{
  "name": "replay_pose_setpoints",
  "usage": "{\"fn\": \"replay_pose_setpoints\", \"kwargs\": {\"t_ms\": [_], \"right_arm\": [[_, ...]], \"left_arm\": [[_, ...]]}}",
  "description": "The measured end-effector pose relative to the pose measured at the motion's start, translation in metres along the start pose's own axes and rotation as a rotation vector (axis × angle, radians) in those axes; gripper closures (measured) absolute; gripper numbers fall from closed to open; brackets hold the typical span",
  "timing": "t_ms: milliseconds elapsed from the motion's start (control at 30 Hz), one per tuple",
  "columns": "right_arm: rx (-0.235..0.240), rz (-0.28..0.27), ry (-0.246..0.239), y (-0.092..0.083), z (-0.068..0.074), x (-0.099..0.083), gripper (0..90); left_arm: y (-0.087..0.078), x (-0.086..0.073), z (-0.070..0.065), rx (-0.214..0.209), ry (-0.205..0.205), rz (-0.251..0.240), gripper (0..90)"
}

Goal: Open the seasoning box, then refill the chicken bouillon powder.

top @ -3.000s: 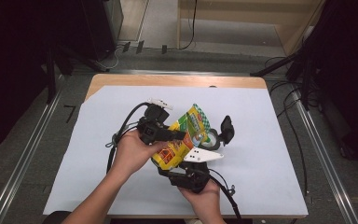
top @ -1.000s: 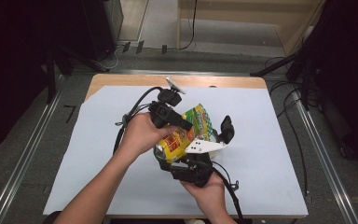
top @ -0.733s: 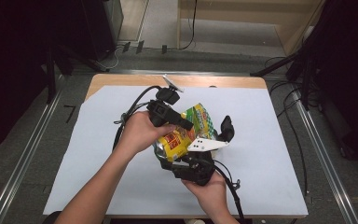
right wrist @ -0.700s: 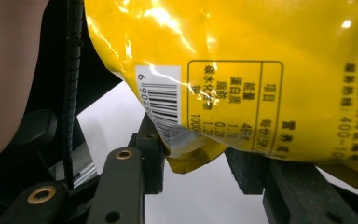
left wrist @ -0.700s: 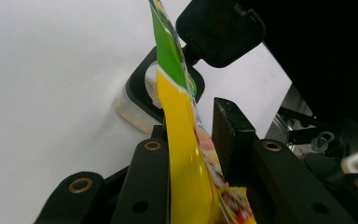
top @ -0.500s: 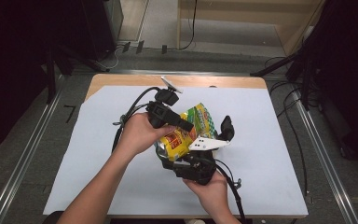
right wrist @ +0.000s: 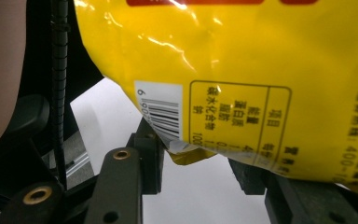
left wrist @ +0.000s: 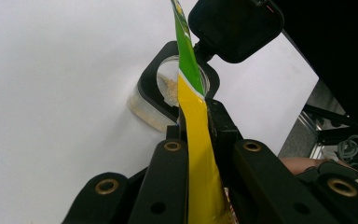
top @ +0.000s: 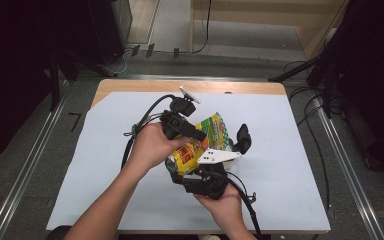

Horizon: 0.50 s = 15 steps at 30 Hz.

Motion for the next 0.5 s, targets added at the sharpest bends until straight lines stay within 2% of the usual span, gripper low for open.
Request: {"fn": "replay_pose_setpoints", "kwargs": {"t_ms": [300, 500], "right_arm": [[0.029, 0.002, 0.021, -0.0006, -0.0004, 0.0034, 62.6], [0.027, -0.002, 0.028, -0.0013, -0.0008, 0.005, 61.7]], "left_arm": [[-0.0008, 0.0036, 0.0025, -0.003, -0.007, 0.001, 86.8], [0.0, 0.0078, 0.0053, -0.017, -0.02, 0.016, 87.1]]}}
Point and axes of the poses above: each handheld gripper's, and its own axes: y roughly forward along the jaws, x roughly out of its top, z roughly to its left, the point moved 5 cm from there along y, roughly forward along the jaws, and after that the axes turned 14 degrees about -x, right-handed, at the moved point
